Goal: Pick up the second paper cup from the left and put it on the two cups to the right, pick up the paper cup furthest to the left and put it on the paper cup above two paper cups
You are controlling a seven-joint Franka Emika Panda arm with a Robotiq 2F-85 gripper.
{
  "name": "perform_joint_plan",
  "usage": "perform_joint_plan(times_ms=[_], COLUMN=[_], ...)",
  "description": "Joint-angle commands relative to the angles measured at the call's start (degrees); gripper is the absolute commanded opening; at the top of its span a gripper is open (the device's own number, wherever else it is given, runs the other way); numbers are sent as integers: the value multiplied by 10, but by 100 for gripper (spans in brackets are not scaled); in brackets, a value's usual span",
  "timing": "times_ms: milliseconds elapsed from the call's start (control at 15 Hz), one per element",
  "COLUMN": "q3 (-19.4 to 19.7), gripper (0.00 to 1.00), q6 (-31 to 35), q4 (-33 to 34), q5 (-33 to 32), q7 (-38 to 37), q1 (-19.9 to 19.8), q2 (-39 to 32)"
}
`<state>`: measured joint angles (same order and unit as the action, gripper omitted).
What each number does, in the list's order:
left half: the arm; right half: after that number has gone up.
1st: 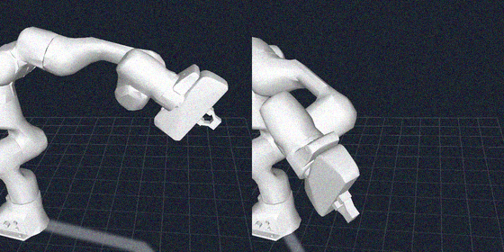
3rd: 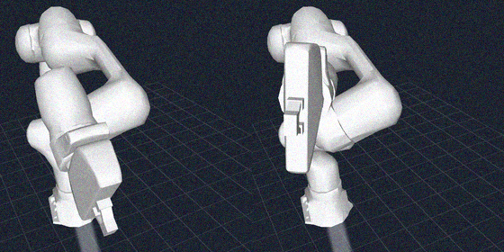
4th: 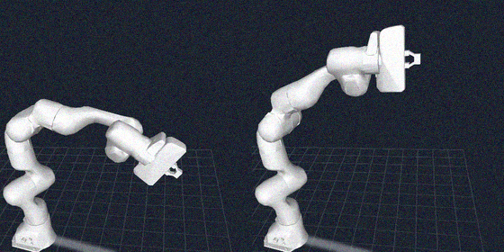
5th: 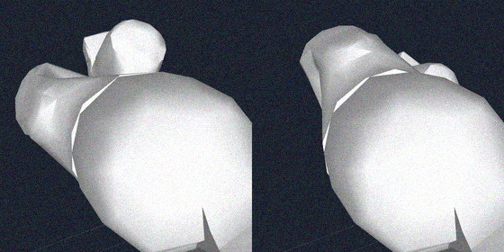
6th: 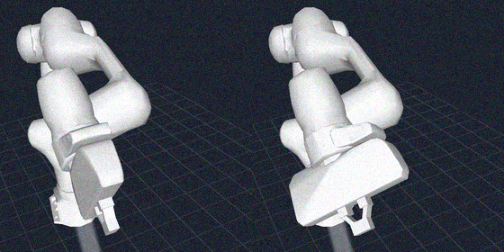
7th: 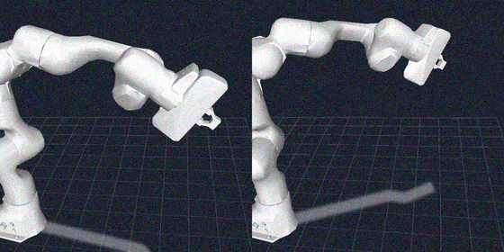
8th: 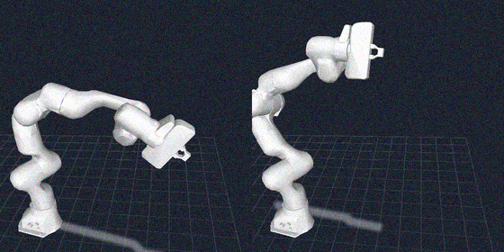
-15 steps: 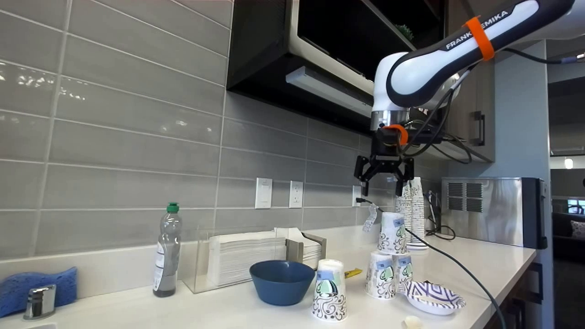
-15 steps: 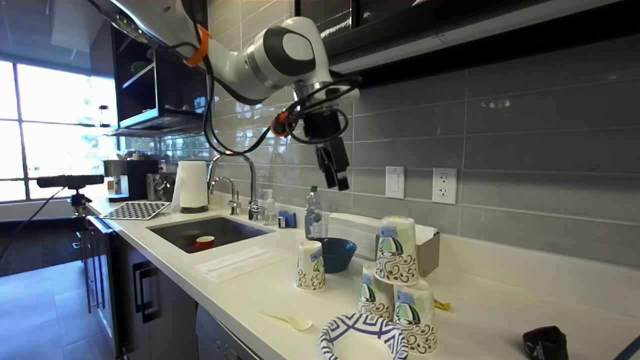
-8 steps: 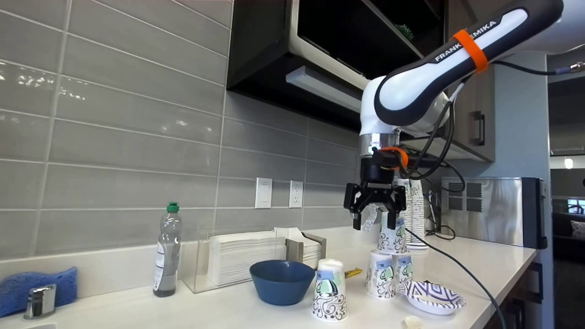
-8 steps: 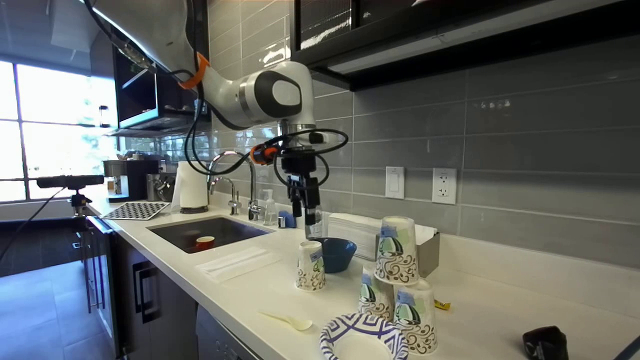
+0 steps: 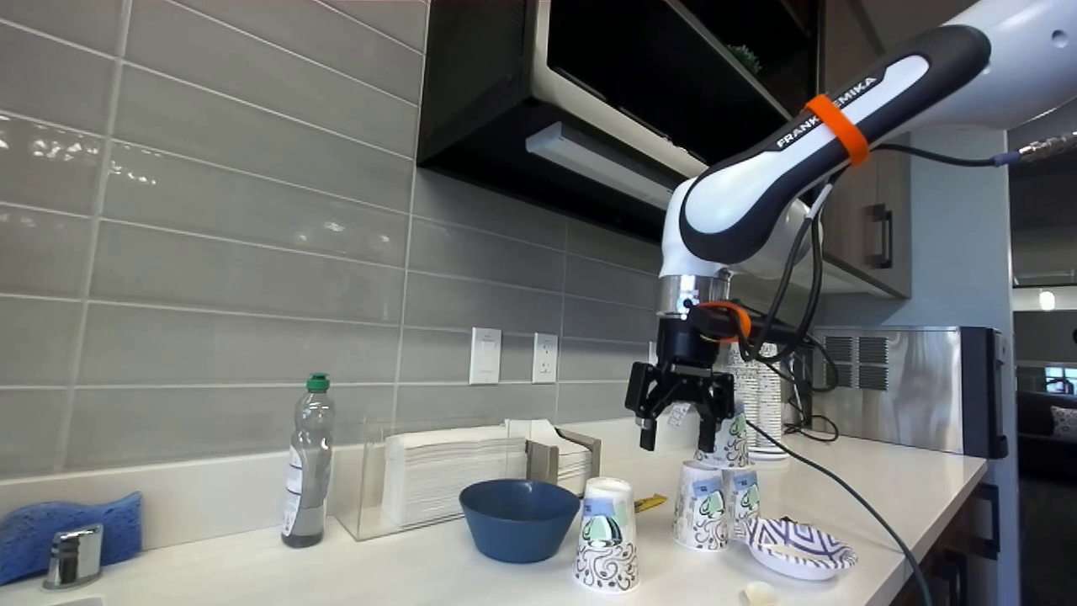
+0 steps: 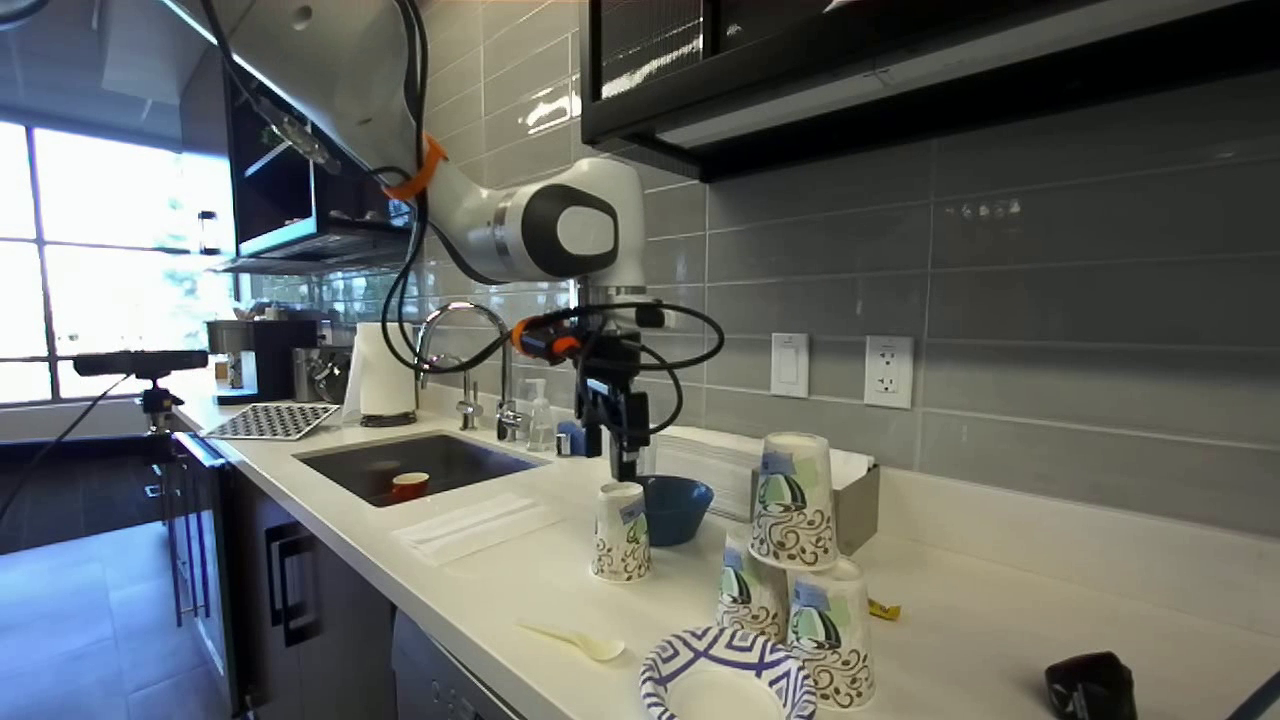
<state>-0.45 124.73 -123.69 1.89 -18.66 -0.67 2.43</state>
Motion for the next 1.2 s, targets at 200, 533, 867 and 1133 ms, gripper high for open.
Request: perform_joint_plan(times_ms=[200,533,867,1133], q3=[1,3,5,7], gripper=[100,100,100,100], q6=[39,64,75,77], q4=[9,20,32,41], q5=[12,15,14,20], q7=[12,10,6,8], q1=[2,2,2,2], q2=[-36,-59,-79,-89])
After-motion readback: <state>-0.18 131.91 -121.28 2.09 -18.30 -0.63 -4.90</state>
